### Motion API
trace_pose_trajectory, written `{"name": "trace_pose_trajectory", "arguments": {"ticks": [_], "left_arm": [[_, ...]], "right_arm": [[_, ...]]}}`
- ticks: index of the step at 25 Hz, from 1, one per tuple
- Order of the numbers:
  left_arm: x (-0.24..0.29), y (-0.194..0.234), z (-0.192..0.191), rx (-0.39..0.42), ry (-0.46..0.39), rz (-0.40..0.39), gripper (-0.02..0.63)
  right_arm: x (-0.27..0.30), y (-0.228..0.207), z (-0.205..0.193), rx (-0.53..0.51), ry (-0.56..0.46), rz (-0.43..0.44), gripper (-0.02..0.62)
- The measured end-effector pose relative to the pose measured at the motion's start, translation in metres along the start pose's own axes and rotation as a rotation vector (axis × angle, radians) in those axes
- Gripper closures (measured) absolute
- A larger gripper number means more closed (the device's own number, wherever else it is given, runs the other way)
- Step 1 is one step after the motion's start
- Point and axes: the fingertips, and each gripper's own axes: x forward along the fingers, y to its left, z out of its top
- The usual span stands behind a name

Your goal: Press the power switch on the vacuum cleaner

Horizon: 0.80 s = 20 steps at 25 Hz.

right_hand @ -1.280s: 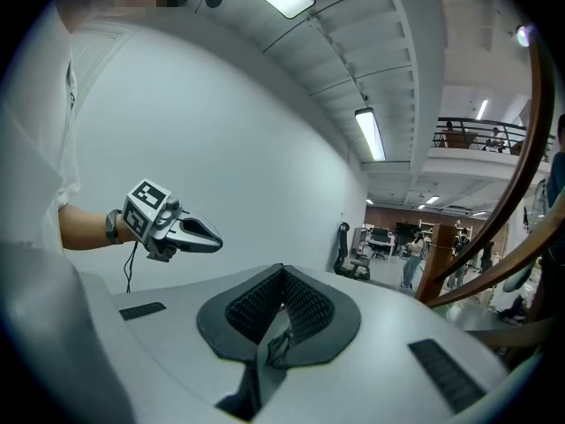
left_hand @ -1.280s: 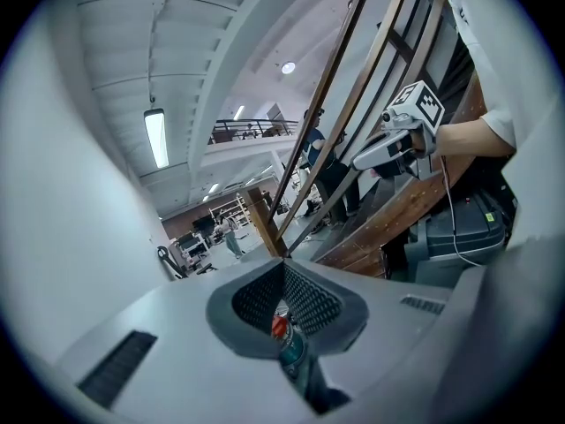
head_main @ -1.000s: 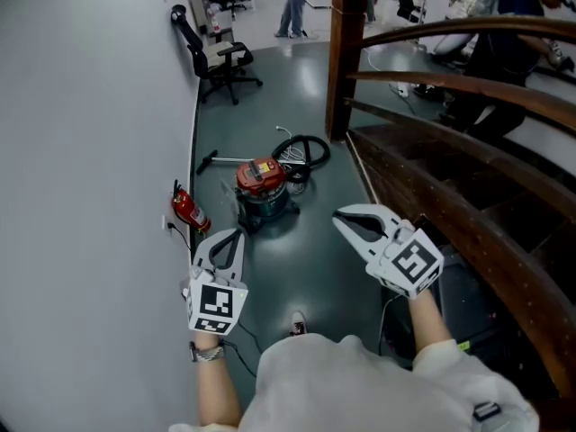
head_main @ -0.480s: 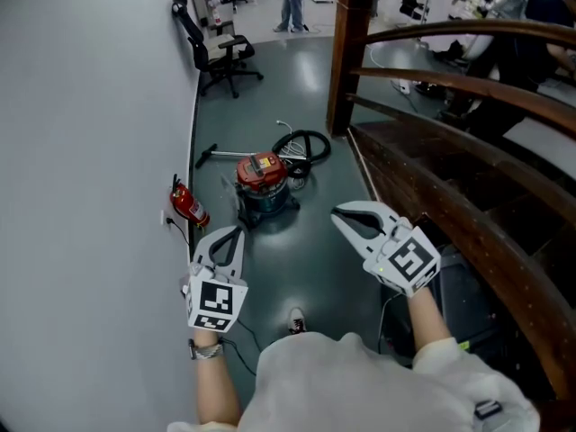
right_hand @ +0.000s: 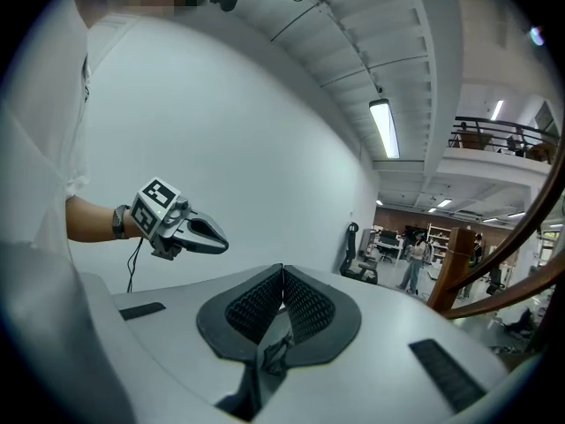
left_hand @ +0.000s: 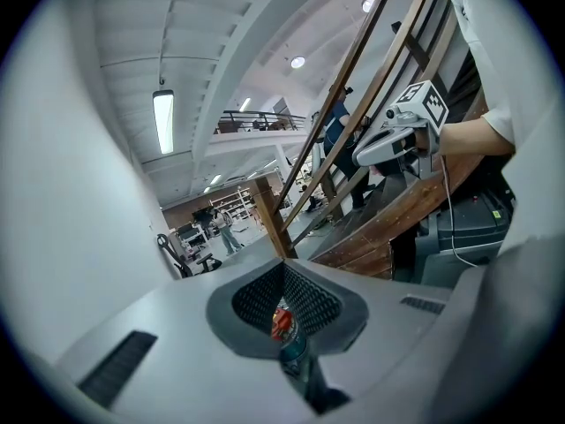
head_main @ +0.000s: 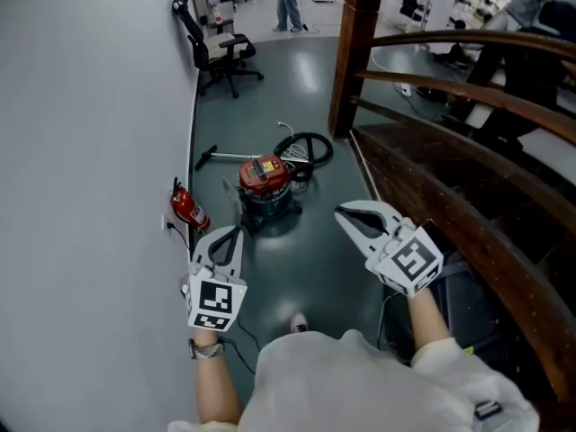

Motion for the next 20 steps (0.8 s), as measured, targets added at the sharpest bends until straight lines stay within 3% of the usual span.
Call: {"name": "trace_pose_trajectory", "arguments": {"ticks": [13,20], "left_arm": [[0.025,0.066,-0.022,0.001,0.024,0.009,0.609],[0.047,0.076,-0.028,-0.004,0.035,-0.008,0.608]], "right_arm": [[0.056,-0.029,0.002,0.017,0.020,-0.052,0.568],[0.067,-0.053,0.004,0.019,-0.043,-0.090,0.568]]}}
